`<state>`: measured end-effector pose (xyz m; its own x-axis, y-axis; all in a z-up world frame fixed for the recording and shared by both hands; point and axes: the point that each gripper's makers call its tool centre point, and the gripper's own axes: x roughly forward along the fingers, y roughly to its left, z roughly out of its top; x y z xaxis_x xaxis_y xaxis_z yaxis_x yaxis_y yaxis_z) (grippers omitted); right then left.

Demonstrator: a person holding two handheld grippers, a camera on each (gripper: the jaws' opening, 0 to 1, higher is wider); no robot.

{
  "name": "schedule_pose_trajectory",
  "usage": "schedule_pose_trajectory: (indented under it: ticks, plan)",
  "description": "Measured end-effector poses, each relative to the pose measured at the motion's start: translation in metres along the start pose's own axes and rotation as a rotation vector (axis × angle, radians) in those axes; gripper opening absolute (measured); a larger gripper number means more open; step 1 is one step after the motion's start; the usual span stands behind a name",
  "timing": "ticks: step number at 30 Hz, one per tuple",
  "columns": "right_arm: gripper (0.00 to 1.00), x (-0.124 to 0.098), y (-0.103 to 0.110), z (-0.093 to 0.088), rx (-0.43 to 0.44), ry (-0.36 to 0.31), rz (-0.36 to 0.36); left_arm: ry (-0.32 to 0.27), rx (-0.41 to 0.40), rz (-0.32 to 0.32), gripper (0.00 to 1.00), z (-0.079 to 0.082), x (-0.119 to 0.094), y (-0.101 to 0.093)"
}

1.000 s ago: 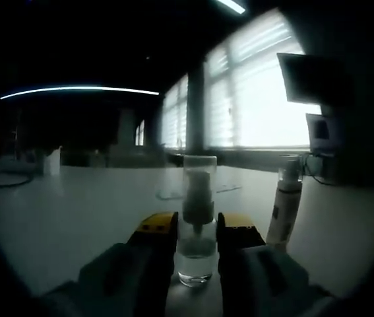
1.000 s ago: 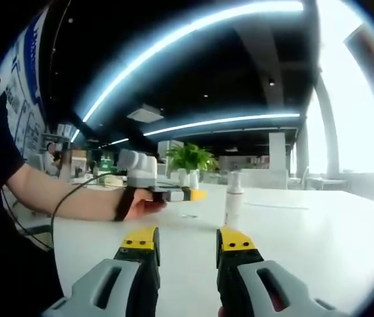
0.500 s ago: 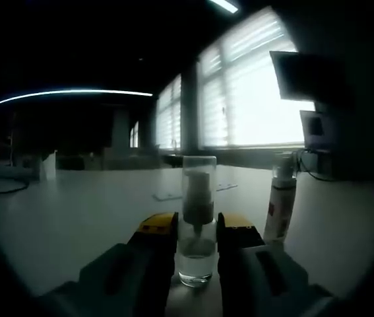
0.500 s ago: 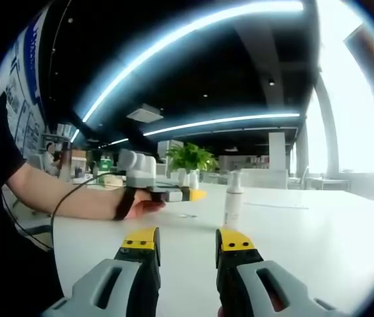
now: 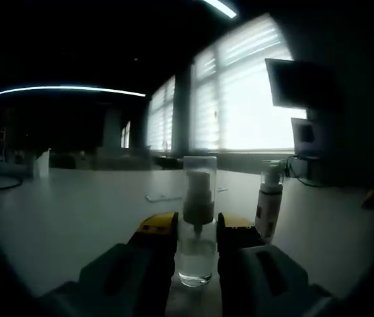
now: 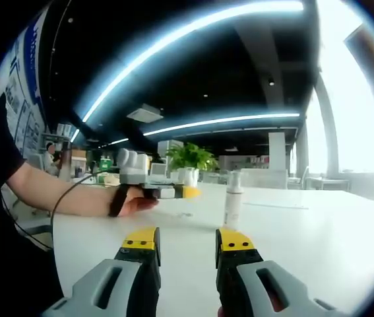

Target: Clamp pump bottle remove cover press pump head put on cover

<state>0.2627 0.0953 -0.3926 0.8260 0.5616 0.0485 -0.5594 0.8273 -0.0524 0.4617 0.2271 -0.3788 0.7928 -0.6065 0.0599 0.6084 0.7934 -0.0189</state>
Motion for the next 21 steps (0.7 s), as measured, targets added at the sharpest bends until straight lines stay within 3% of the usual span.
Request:
schedule_pose_trajectory:
  ticks: [11, 21]
  plan:
    - [0.28, 0.0, 0.001, 0.001, 0.002, -0.003, -0.004, 0.02, -0.053, -0.052, 0.15, 0.007, -0.018, -0.012]
    - [0.28, 0.0, 0.0, 0.001, 0.005, -0.006, -0.003, -0.005, -0.008, -0.111, 0.15, 0.028, -0.04, -0.034]
